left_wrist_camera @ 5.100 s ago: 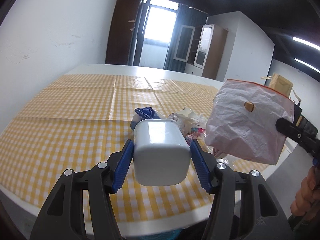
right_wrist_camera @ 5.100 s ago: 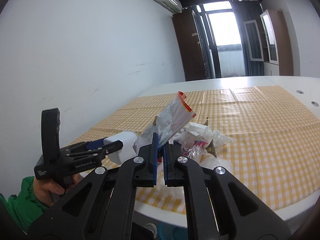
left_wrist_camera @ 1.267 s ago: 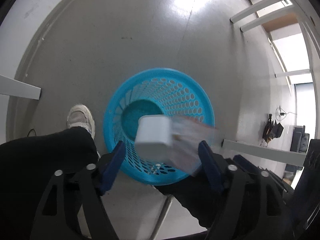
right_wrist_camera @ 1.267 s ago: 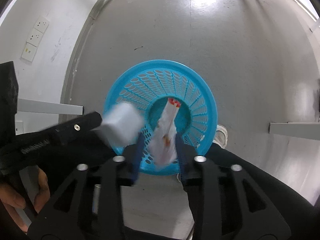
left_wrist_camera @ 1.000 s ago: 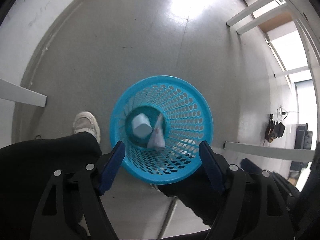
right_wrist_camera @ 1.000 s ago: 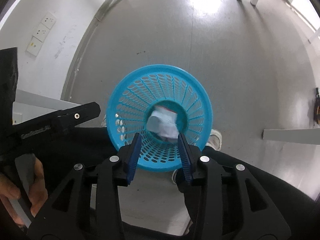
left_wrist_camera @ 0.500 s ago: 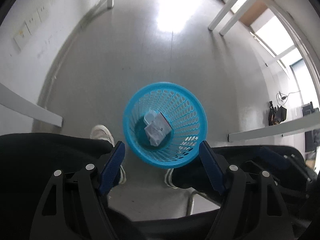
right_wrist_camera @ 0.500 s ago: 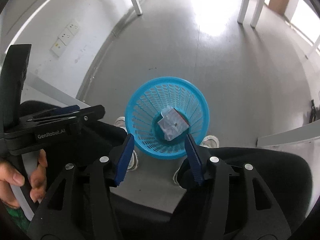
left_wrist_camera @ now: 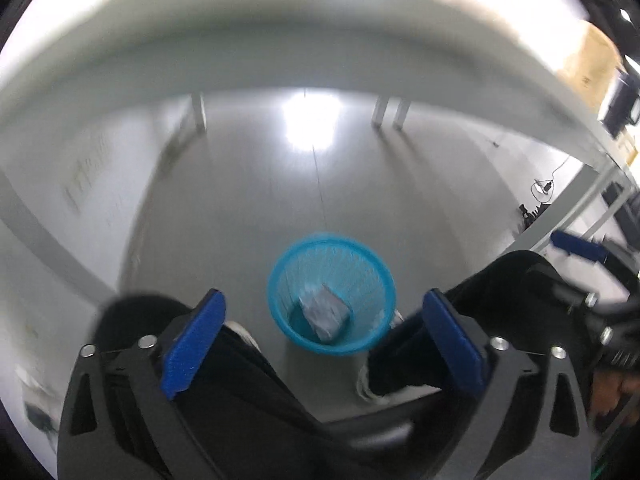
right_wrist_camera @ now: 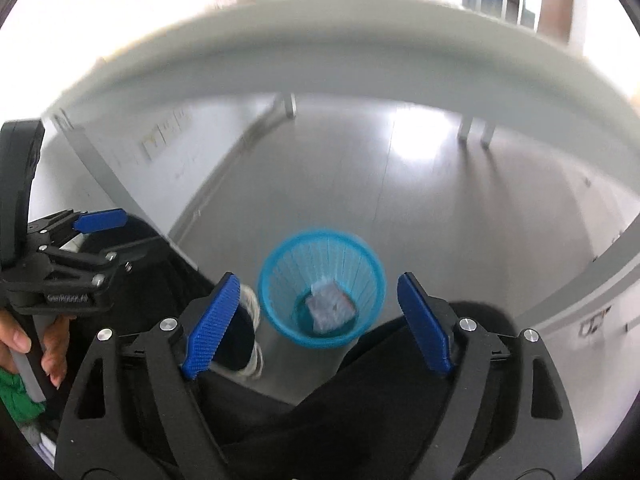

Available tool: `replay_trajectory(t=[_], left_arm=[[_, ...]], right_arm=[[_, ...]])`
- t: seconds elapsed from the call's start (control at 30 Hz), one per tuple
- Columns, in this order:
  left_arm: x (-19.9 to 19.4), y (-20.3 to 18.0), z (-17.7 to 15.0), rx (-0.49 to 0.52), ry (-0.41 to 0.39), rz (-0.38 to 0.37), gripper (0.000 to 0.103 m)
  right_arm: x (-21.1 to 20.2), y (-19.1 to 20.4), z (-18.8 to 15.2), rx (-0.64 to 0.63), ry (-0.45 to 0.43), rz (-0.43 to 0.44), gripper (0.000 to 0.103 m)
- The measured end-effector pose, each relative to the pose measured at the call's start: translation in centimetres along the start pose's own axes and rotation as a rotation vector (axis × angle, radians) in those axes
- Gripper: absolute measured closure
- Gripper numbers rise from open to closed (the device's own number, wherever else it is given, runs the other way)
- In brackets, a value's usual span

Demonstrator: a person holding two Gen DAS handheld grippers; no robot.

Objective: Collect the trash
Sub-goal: 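Move both tools back to the remaining trash on the table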

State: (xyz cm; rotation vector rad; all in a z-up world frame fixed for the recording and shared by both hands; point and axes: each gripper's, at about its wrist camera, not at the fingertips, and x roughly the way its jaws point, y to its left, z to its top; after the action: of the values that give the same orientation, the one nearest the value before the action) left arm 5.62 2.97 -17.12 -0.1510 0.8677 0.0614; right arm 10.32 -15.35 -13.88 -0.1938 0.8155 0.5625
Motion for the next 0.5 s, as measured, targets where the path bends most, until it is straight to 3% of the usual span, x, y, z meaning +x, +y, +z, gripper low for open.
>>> replay_trajectory(t=[0.23,0.5], left_arm=[[-5.4,1.7,1.5,-0.043,-0.121,-0.019,0.006],[-10.5,1.6,4.5,-0.026,-0.265,-0.036,0.006]], right_arm=[[-5.9,-0.3,1.9,0.014,-0.160,0.001,0.011],[-9.8,0.3,5.7,0.063,-0.267,0.076,0.009]])
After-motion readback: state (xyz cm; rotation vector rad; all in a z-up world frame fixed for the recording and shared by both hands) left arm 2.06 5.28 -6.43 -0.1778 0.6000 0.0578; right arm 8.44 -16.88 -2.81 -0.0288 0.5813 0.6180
